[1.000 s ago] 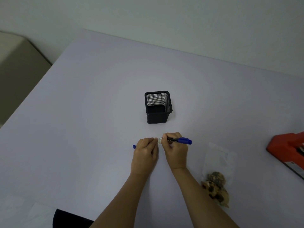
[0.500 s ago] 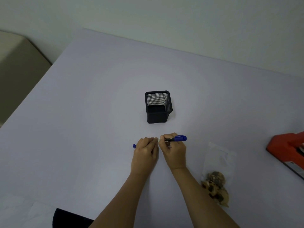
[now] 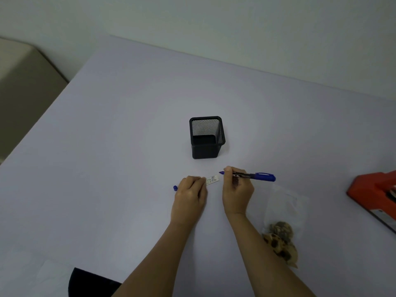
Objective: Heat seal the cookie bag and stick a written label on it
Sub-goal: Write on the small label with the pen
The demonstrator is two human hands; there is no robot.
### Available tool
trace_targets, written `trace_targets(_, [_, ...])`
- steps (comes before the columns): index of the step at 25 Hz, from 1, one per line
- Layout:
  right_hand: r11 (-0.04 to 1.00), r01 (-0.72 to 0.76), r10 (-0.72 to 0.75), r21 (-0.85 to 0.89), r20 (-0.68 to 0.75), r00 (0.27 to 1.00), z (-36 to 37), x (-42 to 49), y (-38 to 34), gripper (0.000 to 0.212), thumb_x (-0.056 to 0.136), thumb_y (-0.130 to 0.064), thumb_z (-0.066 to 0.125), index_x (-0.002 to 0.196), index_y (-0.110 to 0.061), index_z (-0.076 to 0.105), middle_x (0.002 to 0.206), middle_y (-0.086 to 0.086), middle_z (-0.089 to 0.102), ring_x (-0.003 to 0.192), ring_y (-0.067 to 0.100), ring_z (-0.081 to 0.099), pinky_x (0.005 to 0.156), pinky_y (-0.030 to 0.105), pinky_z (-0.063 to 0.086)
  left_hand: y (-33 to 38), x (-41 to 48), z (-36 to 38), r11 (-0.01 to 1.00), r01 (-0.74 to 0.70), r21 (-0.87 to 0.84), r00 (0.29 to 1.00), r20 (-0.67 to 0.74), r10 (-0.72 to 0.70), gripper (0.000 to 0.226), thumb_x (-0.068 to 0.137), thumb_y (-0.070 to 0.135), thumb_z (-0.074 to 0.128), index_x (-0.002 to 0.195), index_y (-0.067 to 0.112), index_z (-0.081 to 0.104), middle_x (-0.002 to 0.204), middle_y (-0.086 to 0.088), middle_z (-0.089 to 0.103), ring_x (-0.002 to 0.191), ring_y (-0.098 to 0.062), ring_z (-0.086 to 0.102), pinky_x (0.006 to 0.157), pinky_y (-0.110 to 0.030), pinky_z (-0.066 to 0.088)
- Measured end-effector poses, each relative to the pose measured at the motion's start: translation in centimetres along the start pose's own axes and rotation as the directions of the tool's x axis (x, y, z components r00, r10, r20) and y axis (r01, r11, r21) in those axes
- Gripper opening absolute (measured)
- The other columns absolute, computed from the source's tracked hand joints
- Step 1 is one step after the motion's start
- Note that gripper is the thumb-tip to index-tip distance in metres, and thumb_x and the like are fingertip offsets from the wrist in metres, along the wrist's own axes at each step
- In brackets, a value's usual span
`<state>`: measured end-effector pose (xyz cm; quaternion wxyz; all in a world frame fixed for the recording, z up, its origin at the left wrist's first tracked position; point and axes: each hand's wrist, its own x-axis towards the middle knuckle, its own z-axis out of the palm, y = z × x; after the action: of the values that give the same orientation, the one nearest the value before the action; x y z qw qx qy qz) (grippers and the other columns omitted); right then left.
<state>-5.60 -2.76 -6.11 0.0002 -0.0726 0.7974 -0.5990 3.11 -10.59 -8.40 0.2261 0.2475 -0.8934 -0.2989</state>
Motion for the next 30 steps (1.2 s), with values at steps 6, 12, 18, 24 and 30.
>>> trace_targets(6, [0.792, -0.434, 0.467, 0.430, 0.032, 0.884, -3.3, -1.2, -3.5, 0.021, 0.095, -0.017, 0.047, 0.084, -0.018, 0.065, 0.072, -0.002, 0.060, 0.063, 0.003, 0.058, 0.064, 0.014, 0.050, 0.1, 0.2, -0.1, 0.999, 0.038, -0.026, 0.999, -0.003, -0.038, 0.020, 0.084, 0.015, 0.057, 0.090, 0.002, 0.071, 0.085, -0.009, 0.067, 0.075, -0.020, 0.063, 0.069, -0.022, 0.051])
trace_targets(12, [0.441, -0.572, 0.662, 0.692, 0.179, 0.728, -7.0, -3.6, -6.1, 0.012, 0.091, -0.006, 0.052, 0.082, -0.008, 0.060, 0.067, 0.000, 0.061, 0.053, 0.003, 0.059, 0.053, 0.012, 0.052, 0.1, 0.2, -0.2, 0.999, 0.031, -0.010, 0.999, 0.012, -0.031, 0.011, 0.081, 0.007, 0.061, 0.086, 0.001, 0.069, 0.085, -0.010, 0.066, 0.074, -0.024, 0.061, 0.065, -0.031, 0.052])
trace_targets(18, [0.328, -0.593, 0.683, 0.736, 0.249, 0.686, -9.1, -5.2, -8.0, 0.014, 0.090, 0.000, 0.047, 0.081, -0.007, 0.056, 0.061, 0.002, 0.068, 0.055, 0.006, 0.065, 0.051, 0.016, 0.054, 0.4, 0.1, -0.7, 0.998, -0.021, 0.062, 0.998, 0.065, 0.017, 0.015, 0.077, 0.005, 0.061, 0.087, 0.000, 0.070, 0.085, -0.013, 0.069, 0.069, -0.029, 0.062, 0.060, -0.029, 0.055])
trace_targets(24, [0.326, -0.590, 0.663, 0.738, 0.266, 0.699, -9.9, -6.0, -8.7, 0.015, 0.090, 0.000, 0.045, 0.082, -0.008, 0.056, 0.060, -0.002, 0.067, 0.055, 0.006, 0.064, 0.052, 0.017, 0.054, 0.8, -0.3, -2.2, 0.996, -0.053, 0.073, 0.994, 0.096, 0.046, 0.027, 0.081, 0.008, 0.057, 0.103, 0.000, 0.068, 0.101, -0.016, 0.070, 0.084, -0.031, 0.068, 0.073, -0.035, 0.056])
trace_targets(30, [0.322, -0.613, 0.633, 0.721, 0.317, 0.706, -9.9, -6.0, -9.4, 0.013, 0.090, -0.002, 0.048, 0.083, -0.008, 0.057, 0.063, -0.001, 0.067, 0.058, 0.006, 0.064, 0.055, 0.017, 0.055, -0.1, -0.5, -5.9, 0.974, 0.159, 0.160, 0.987, -0.027, -0.157, 0.024, 0.086, 0.005, 0.060, 0.109, 0.001, 0.066, 0.116, -0.020, 0.060, 0.096, -0.035, 0.060, 0.081, -0.036, 0.049])
